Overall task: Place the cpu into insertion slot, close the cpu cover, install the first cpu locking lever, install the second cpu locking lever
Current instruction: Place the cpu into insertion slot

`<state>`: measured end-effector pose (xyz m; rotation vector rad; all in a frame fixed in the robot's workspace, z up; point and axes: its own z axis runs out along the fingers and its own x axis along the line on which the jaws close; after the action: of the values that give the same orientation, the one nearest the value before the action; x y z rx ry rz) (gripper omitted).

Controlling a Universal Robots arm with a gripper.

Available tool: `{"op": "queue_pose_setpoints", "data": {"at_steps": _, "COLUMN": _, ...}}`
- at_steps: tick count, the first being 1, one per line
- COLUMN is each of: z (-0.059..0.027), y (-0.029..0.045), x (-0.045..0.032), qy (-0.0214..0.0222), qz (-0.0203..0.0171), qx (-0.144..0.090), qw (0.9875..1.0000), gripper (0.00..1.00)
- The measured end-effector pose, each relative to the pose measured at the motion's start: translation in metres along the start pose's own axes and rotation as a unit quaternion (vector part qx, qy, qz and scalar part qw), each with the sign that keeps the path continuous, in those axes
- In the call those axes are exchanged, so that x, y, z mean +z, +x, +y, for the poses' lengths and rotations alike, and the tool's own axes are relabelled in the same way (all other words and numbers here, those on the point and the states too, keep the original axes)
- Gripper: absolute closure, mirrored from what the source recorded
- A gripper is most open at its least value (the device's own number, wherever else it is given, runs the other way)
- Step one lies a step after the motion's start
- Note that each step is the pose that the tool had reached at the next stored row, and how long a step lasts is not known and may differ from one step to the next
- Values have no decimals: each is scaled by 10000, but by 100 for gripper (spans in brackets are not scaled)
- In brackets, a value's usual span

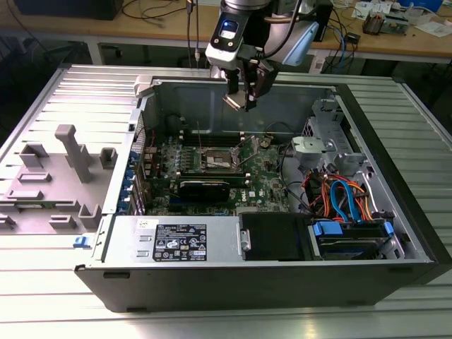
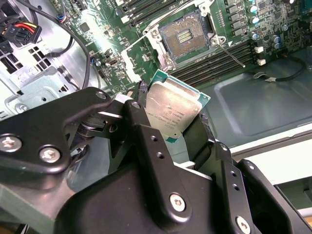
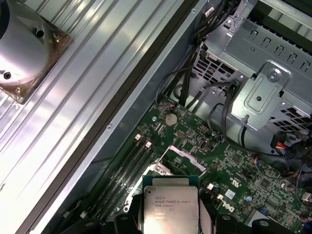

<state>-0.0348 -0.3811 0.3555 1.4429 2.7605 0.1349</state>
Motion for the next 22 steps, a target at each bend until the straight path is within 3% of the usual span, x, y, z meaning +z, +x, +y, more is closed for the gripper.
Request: {"op": "queue_pose_setpoints", "data": {"at_steps": 22, "z": -2, "y": -3, "x": 10, "qy": 0, "qz": -3, "qx": 29, "qw": 10000, "gripper": 45}}
